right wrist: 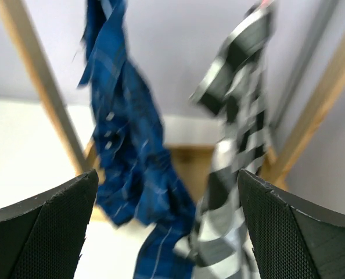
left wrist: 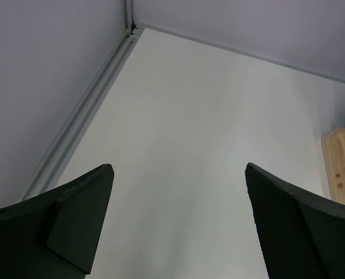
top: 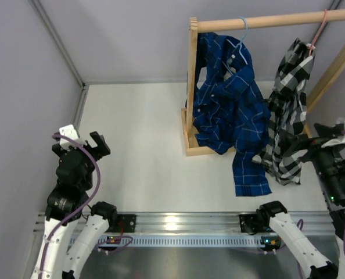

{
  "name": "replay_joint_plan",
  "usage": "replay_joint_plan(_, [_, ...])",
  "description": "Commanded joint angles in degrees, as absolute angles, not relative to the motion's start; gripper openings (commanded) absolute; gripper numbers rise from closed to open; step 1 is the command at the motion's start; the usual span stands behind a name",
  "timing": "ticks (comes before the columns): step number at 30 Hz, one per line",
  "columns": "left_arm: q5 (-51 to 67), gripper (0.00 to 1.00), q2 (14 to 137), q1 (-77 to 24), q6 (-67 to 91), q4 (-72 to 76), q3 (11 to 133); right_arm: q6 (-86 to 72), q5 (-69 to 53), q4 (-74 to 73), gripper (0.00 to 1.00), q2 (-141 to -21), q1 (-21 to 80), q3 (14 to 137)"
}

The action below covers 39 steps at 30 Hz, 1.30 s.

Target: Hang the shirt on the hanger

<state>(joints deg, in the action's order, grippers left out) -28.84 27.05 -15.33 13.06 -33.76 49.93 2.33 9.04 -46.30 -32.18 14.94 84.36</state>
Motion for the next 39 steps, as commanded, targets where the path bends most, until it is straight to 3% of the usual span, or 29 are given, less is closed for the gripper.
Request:
replay_joint_plan(1, [-30.2, 0.98, 24.6, -15.0, 14.1, -34.5, 47.9, -1.8, 0.8, -54.9, 1.00, -30.6, 16.3, 76.3])
replay_joint_plan(4, [-27.8, 0.98, 23.6, -15.0, 14.2, -34.3, 45.6, -1.9, -2.4, -57.4, 0.99, -28.8, 16.3, 72.8])
replay_joint_plan(19, [-23.2, 0.98, 19.4, -15.1, 14.6, -32.8, 41.6, -3.3, 9.3, -53.5, 0.99, -20.1, 16.3, 60.7])
replay_joint_plan(39, [-22.1, 0.98, 19.1, -15.6, 14.3, -31.4, 40.6, -2.9, 13.3, -51.2, 0.99, -20.0, 16.3, 59.5])
